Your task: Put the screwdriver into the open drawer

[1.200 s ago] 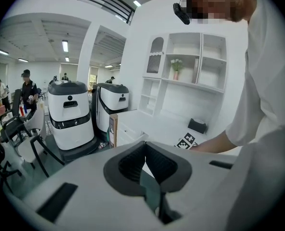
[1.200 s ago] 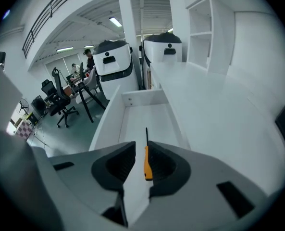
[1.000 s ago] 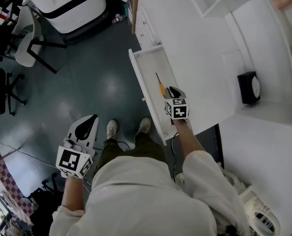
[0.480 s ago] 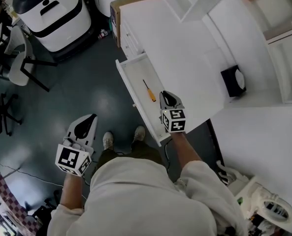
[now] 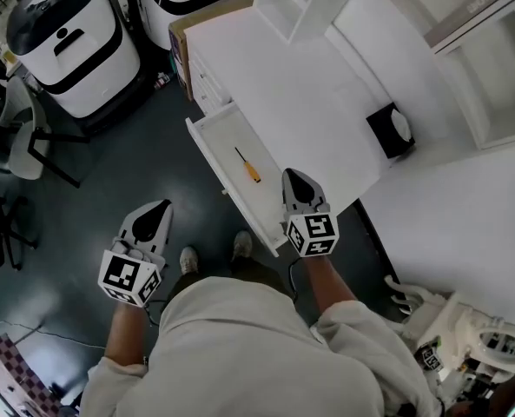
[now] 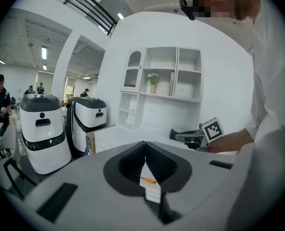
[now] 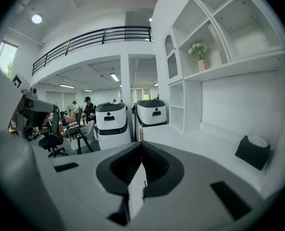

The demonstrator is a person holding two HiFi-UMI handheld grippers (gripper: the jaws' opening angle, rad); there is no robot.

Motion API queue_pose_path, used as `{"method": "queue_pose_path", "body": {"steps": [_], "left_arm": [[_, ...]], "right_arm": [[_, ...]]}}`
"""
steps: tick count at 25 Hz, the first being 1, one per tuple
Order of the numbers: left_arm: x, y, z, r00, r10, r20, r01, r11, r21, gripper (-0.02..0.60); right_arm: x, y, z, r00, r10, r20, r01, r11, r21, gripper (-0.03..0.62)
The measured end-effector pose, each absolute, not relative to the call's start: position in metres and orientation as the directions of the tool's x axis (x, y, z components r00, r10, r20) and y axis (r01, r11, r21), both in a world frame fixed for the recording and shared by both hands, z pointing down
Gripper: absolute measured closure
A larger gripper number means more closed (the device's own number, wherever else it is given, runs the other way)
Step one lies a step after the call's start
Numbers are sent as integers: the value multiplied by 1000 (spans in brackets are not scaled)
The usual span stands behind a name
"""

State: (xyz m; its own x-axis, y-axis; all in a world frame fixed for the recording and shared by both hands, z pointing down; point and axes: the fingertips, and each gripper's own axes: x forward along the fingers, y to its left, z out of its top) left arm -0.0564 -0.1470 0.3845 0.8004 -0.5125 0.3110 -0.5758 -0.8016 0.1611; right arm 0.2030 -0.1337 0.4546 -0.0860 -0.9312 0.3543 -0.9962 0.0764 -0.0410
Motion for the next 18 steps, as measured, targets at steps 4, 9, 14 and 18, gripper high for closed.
{"method": "queue_pose_path", "body": {"steps": [4,9,14,18], "left_arm": [[-49,-143,380,818,-495,294,-552,-818,159,577],[-44,-140,375,837,-473,274,-523,-839,151,577],[-44,-138,371,850,-456,264,-502,-853,141,577],[-45,-139,366,860,-443,254,-485,-864,133,577]], "right_arm": [[203,-118,426,-63,-951,302,-998,56,-32,589],[199,-100,394,-40,-970,238,-999,35,-24,589],[191,-84,373,-24,-980,198,-1000,21,-16,590],[185,-74,359,-10,-985,171,-1000,8,-14,591]]}}
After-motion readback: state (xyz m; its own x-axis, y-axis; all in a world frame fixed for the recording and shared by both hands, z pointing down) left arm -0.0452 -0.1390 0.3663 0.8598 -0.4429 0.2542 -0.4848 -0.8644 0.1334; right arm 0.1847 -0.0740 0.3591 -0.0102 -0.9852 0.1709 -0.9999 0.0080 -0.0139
